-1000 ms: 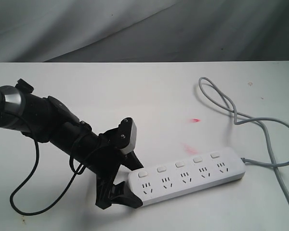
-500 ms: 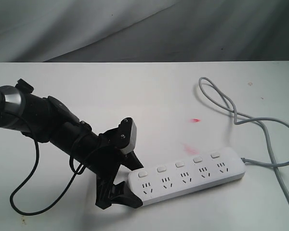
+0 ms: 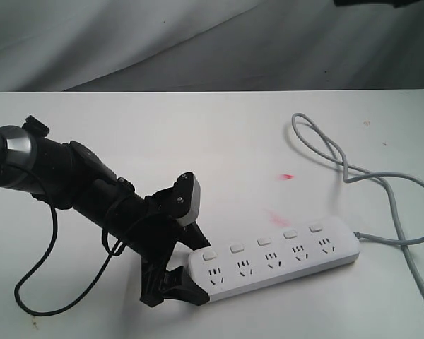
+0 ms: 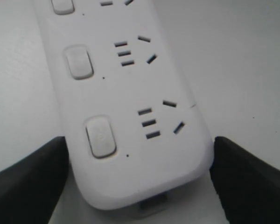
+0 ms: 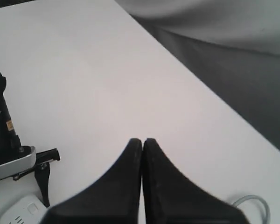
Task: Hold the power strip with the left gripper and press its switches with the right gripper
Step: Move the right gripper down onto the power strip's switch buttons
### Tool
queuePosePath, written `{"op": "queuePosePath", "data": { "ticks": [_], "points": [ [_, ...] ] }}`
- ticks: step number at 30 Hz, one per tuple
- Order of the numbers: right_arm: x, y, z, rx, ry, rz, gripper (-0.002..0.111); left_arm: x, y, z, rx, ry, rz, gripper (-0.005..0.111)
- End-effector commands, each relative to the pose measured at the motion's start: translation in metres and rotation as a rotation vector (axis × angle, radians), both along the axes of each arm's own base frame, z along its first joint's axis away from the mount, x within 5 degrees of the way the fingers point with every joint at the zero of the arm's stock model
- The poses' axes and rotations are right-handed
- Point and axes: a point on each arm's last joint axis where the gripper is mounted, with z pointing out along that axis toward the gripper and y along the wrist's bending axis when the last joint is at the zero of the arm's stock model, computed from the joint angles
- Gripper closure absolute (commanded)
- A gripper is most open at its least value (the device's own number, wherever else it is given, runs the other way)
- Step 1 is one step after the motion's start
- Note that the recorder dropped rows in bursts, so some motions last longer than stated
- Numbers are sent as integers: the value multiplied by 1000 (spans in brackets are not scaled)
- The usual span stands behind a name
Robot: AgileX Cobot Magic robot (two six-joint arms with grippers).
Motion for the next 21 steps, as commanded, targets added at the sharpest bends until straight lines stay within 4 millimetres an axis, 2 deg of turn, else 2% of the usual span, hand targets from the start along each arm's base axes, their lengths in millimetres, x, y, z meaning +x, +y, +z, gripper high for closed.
{"op": "queuePosePath", "data": {
  "ticks": [1, 7, 11, 13, 17, 21],
  "points": [
    [22, 7, -39, -10, 91, 105, 108, 1, 0, 0, 23, -33, 2, 77],
    [40, 35, -94, -66, 142, 281, 108, 1, 0, 0, 23, -33, 2, 77],
    [43, 59, -123, -120, 175, 386, 108, 1, 0, 0, 23, -33, 2, 77],
    [44, 72, -138, -131, 189, 438, 105, 1, 0, 0, 23, -33, 2, 77],
    [42, 94, -160, -151, 176, 545, 84, 1, 0, 0, 23, -33, 2, 77],
    [42, 110, -177, -167, 172, 583, 54, 1, 0, 0, 23, -33, 2, 77]
  ]
}}
